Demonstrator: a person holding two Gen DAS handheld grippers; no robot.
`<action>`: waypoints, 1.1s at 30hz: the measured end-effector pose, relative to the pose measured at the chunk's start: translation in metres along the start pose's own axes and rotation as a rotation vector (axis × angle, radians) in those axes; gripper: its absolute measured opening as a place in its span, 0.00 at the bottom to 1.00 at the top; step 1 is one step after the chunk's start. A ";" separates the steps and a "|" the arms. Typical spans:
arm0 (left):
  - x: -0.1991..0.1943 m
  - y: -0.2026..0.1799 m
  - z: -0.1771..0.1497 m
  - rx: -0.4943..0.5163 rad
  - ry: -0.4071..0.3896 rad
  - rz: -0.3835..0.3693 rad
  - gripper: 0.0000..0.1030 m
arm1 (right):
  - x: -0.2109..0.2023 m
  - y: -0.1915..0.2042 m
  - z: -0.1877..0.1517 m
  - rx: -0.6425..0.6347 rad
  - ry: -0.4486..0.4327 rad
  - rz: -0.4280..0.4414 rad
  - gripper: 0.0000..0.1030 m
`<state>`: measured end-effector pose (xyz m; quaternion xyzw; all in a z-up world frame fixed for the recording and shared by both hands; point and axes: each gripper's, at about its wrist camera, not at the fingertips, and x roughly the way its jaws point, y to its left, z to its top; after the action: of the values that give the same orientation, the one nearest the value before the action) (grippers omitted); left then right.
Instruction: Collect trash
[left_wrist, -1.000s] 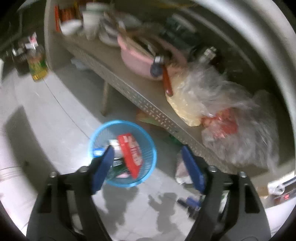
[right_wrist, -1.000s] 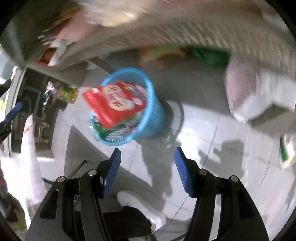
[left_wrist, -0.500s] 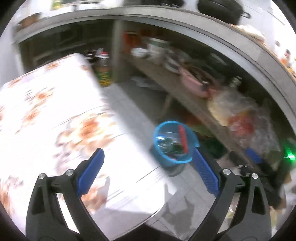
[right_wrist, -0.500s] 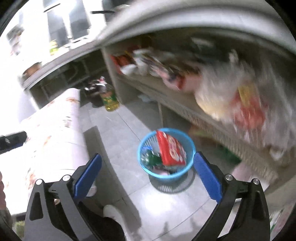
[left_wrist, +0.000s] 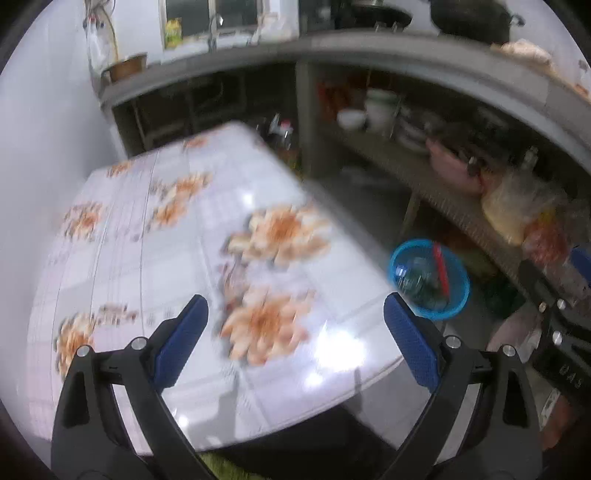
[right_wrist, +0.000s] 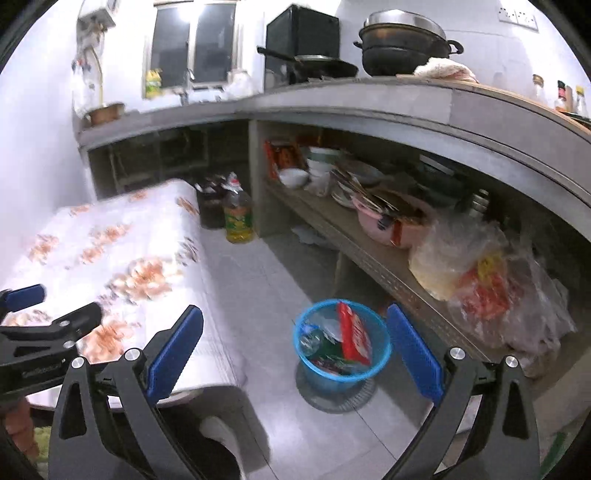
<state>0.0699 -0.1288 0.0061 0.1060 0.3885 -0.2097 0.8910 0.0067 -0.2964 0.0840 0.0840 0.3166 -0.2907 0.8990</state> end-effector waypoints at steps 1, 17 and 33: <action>0.001 0.003 -0.006 -0.013 0.019 0.014 0.89 | 0.000 0.001 -0.003 -0.005 0.012 -0.010 0.94; -0.011 0.033 -0.028 -0.219 0.028 0.129 0.89 | 0.005 -0.018 -0.010 0.039 0.090 -0.091 0.94; -0.014 0.022 -0.024 -0.190 0.034 0.130 0.89 | 0.008 -0.028 -0.016 0.065 0.123 -0.098 0.94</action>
<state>0.0555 -0.0966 0.0008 0.0497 0.4141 -0.1120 0.9019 -0.0129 -0.3179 0.0670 0.1153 0.3652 -0.3389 0.8593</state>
